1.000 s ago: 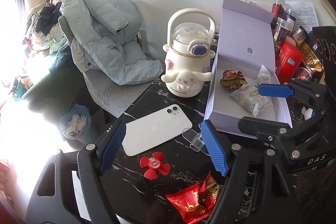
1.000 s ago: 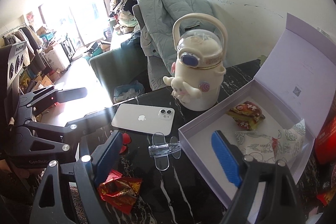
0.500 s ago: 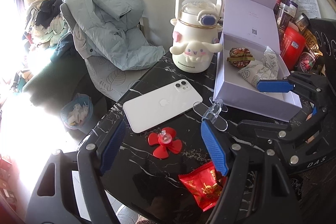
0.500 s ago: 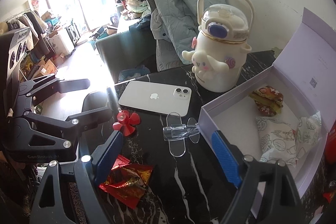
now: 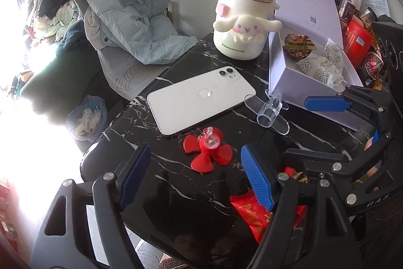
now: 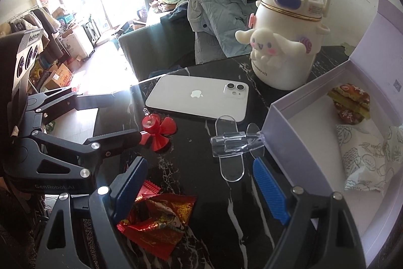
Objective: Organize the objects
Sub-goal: 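Grasp the red pinwheel fan with the left gripper while the right grasps the clear acrylic stand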
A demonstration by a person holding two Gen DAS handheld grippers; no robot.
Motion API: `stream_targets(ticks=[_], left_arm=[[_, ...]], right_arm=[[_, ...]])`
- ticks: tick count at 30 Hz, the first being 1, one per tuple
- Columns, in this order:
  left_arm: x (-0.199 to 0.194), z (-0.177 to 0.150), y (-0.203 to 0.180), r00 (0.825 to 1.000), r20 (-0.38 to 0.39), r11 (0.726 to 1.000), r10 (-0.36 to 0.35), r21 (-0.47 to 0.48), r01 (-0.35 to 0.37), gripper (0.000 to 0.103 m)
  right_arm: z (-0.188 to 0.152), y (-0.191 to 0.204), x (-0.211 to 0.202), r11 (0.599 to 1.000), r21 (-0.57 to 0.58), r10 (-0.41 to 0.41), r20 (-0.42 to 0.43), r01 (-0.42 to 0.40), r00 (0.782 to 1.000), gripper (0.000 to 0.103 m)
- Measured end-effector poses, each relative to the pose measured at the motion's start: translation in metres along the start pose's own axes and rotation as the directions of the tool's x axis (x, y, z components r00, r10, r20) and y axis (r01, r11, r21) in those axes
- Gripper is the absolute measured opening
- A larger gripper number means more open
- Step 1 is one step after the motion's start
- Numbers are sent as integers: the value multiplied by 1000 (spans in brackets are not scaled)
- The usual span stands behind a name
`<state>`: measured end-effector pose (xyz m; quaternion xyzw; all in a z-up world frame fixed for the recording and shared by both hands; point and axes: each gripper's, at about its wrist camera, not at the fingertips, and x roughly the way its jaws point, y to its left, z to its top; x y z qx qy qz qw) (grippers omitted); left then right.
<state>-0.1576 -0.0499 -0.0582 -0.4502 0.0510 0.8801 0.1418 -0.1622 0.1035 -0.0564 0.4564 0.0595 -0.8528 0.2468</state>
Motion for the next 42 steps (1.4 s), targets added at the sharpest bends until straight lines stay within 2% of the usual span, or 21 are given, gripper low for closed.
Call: stream_targets(ticks=[7,14,19,22,24,25,27,30,33,36,42], left_arm=[[17,-3,5,1000,-29,1000,-6,8,7,73],[31,-3,8,999,-42,1000,-22,4,22,73],[41,-2,10,998,-53,999,-44,-2,44,73],[42,-2,12,997,-38,998,-63,-3,63,69],[42,-1,15,997,-27,998,-70,-9,70,61],[43,-1,16,997,-23,997,-76,-13,75,60],[42,-1,16,997,-12,997,-80,-13,80,52],[42,-1,16,995,-1,995,-101,-13,101,41],[42,-1,16,993,4,993,-122,-10,122,38],[40,-3,14,991,2,991,-137,-1,137,38],[36,-9,14,993,-3,993,-118,13,118,38]], right_arm=[[-2,-8,15,999,48,14,22,-15,1000,87],[0,-18,31,997,81,-15,19,13,1000,87],[5,-14,36,998,58,6,43,-9,999,87],[6,-12,37,999,43,18,60,-20,998,87],[7,-11,38,999,35,27,72,-29,997,86],[7,-10,39,999,29,25,74,-27,997,85],[6,-11,38,1000,19,24,78,-25,997,68],[5,-12,36,999,13,42,80,-43,996,55],[7,-13,38,998,-2,58,69,-58,996,44],[5,-8,36,998,-37,58,51,-56,997,40],[-1,4,37,995,-93,23,23,-20,999,42]])
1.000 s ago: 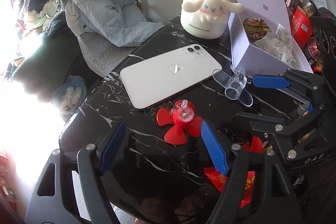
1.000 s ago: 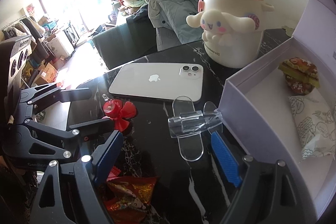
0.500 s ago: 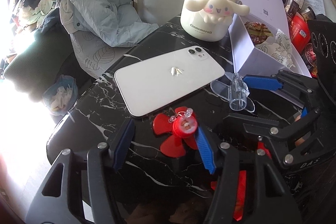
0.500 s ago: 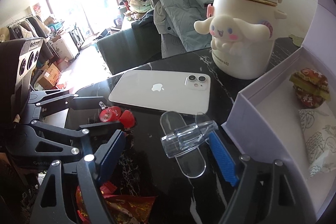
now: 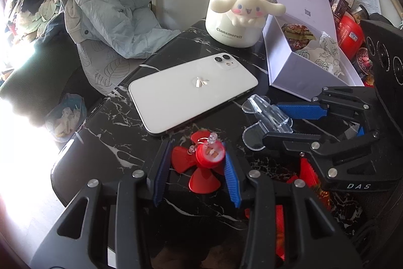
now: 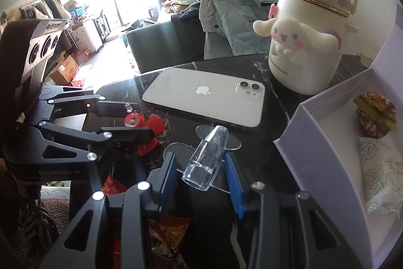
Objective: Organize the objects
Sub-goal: 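Grasp the red pinwheel fan with the left gripper while the right grasps the clear acrylic stand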
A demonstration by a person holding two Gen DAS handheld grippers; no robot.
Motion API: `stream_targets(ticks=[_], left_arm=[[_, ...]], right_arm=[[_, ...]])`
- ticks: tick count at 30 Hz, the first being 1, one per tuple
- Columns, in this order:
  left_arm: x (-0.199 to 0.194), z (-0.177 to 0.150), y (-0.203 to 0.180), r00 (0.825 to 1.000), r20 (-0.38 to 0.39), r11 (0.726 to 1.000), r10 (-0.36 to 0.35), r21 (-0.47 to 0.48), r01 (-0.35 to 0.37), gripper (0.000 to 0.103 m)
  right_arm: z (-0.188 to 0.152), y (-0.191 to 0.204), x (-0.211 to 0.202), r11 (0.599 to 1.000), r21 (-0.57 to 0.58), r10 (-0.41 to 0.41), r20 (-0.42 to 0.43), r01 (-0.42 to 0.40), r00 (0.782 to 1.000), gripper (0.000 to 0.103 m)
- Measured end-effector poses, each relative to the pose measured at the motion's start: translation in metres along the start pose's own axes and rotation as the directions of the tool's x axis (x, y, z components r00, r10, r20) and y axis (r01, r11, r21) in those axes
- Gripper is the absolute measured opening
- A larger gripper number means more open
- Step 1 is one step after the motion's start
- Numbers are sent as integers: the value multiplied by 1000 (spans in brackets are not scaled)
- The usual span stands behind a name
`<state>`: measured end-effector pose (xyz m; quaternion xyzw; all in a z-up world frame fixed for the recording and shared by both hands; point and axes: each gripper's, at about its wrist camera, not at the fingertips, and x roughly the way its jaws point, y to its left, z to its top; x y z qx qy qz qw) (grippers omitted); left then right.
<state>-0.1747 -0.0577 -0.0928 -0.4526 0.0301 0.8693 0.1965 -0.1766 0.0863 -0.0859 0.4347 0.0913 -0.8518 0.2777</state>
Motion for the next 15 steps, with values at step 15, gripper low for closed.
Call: stream_targets(ticks=[15], left_arm=[[-2,-3,4,1000,-1,1000,10,3,-10,45]], right_arm=[[-5,-8,4,999,43,11,34,-13,999,54]])
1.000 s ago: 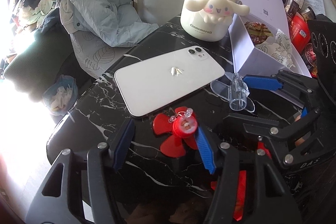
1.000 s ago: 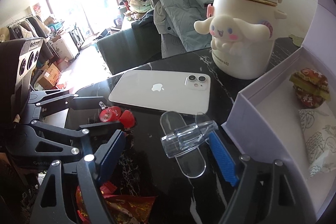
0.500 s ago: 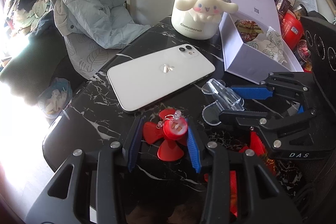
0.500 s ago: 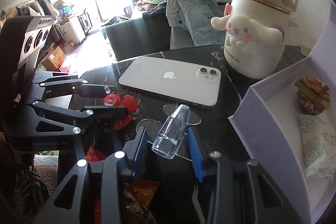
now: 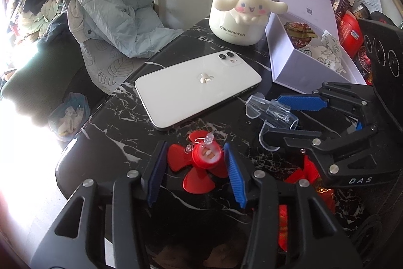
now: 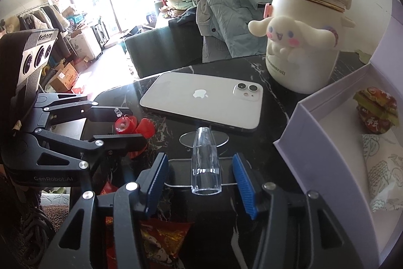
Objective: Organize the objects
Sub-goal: 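Grasp the red pinwheel fan with the left gripper while the right grasps the clear acrylic stand, then lift the red fan and clear stand and carry both toward the lavender box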
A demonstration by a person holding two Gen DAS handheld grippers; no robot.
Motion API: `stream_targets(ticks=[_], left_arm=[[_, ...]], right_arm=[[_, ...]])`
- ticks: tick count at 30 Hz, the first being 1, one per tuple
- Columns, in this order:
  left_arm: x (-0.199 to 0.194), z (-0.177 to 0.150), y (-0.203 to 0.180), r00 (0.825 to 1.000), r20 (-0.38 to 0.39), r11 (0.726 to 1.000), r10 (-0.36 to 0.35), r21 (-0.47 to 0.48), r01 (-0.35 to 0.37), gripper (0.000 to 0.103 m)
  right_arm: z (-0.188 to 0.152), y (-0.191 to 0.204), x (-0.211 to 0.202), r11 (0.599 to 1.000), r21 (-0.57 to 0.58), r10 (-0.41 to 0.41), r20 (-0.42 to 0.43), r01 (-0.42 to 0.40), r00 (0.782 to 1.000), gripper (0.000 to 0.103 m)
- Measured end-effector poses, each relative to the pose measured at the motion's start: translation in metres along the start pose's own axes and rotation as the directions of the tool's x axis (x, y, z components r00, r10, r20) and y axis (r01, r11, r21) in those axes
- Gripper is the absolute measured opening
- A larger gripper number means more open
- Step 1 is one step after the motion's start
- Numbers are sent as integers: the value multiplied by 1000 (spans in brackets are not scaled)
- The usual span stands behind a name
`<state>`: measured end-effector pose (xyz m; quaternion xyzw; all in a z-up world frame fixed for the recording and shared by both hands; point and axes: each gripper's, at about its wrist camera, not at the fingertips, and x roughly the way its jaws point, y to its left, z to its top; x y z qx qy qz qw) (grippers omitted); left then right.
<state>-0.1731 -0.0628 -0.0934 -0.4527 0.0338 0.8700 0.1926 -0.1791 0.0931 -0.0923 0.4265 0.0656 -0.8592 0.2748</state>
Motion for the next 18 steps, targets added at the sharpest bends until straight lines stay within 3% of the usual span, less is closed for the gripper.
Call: stream_targets(ticks=[2,4,6,8,12,13,14,18], left_arm=[[1,0,-1,1000,4,1000,6,2,-6,46],[2,0,-2,1000,10,1000,11,7,-11,47],[2,0,-2,1000,17,1000,16,5,-16,49],[3,1,-2,1000,19,1000,17,4,-17,50],[3,1,0,999,26,999,31,-14,-30,50],[4,2,0,999,27,999,35,-21,-34,47],[3,2,1,999,27,999,40,-25,-39,38],[1,2,1,999,18,999,34,-38,-34,36]], right_arm=[[0,0,1,1000,0,-12,1,12,1000,54],[0,0,1,1000,-5,-26,5,26,1000,47],[0,-1,0,1000,-4,-25,11,25,1000,31],[0,0,-1,1000,-9,-16,16,16,1000,23],[-1,1,-2,1000,-18,-22,18,22,1000,23],[-1,1,-2,1000,-14,-18,18,18,1000,23],[-1,0,-2,1000,-9,-13,19,13,1000,23],[-1,-2,-3,1000,2,-13,20,13,1000,23]])
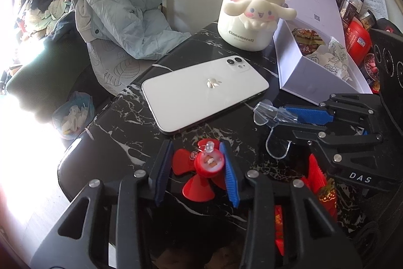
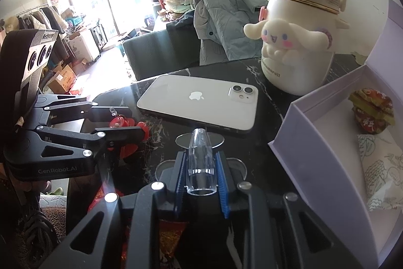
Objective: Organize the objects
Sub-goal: 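Lift the red fan and clear stand and carry both toward the lavender box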
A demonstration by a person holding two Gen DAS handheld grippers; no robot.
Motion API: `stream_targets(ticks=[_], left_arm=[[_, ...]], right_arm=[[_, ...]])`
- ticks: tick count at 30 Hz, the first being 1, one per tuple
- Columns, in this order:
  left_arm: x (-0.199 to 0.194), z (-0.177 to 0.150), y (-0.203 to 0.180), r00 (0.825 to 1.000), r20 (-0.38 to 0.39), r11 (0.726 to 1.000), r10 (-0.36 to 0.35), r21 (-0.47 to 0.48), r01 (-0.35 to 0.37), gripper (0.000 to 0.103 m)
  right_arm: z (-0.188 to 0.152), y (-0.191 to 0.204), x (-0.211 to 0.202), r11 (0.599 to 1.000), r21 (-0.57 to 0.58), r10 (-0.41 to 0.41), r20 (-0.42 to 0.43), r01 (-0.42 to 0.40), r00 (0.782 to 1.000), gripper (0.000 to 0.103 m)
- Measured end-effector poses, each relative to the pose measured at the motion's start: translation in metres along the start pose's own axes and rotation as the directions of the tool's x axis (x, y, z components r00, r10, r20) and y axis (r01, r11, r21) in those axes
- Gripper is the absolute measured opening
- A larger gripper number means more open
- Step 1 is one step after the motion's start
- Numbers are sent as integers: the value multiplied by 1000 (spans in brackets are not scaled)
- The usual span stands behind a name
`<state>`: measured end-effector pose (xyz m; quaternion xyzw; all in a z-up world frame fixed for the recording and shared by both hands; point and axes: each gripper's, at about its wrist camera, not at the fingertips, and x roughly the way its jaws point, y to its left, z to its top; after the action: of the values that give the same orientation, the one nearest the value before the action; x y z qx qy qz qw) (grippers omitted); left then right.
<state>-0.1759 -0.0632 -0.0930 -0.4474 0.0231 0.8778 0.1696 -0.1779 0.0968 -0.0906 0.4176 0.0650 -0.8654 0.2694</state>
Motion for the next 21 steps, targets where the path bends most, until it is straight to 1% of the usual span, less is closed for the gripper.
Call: stream_targets(ticks=[4,10,13,17,21], left_arm=[[-5,-3,-2,1000,3,1000,2,-6,-2,36],[-18,-4,-4,1000,26,1000,14,-4,-14,36],[-25,-2,-3,999,33,1000,14,-15,-14,36],[-36,3,-4,998,49,999,32,-11,-31,36],[-46,9,-7,997,66,999,47,-2,-47,36]], right_arm=[[1,1,-3,1000,-1,-5,5,5,1000,23],[4,7,-19,1000,-21,-16,43,17,999,23],[7,10,-28,999,-28,-18,60,20,998,23],[9,15,-40,999,-39,-24,79,27,997,23],[11,17,-48,999,-41,-30,75,33,997,23]])
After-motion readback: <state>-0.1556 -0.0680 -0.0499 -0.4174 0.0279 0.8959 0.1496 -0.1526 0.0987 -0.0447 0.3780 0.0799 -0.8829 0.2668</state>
